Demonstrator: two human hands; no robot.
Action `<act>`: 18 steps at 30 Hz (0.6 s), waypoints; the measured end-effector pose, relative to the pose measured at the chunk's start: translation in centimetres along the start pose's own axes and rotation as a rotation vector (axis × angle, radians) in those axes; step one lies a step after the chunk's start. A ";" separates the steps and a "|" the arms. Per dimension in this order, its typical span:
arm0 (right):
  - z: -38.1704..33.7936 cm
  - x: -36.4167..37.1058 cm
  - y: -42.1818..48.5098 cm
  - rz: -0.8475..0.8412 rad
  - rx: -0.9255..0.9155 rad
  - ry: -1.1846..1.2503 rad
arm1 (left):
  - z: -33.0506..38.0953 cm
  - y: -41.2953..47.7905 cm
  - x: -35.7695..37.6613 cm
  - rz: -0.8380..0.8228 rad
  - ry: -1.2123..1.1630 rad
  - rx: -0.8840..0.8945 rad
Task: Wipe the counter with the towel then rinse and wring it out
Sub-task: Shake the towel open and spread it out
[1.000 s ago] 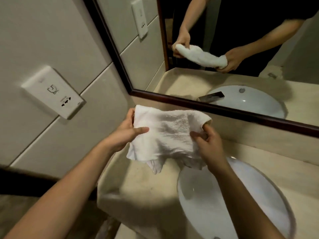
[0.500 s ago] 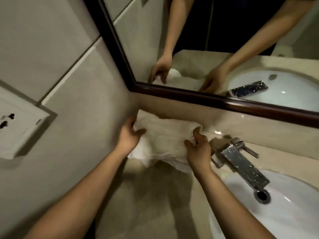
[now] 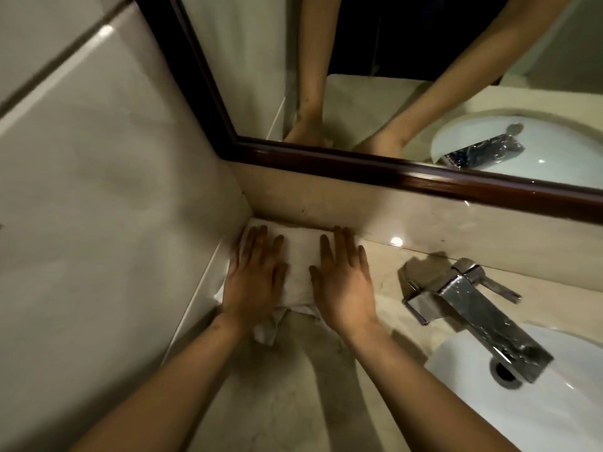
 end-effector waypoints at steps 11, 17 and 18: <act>1.0 3.9 -1.5 -0.122 -0.055 -0.103 | -0.7 -2.1 1.3 -0.042 -0.003 -0.002; 1.3 3.7 -1.5 -0.088 -0.030 -0.099 | -0.5 -0.8 1.6 -0.019 -0.045 -0.022; 1.4 3.7 -1.4 -0.073 -0.028 -0.093 | -0.6 -0.5 1.8 -0.023 -0.033 -0.016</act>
Point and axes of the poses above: each hand's wrist, its own y-axis towards the middle knuckle, its own x-axis out of the palm, z = x × y, the point moved 9 cm from there along y, towards the middle knuckle, and after that the axes turned 6 degrees about -y, right-handed, at the moved point
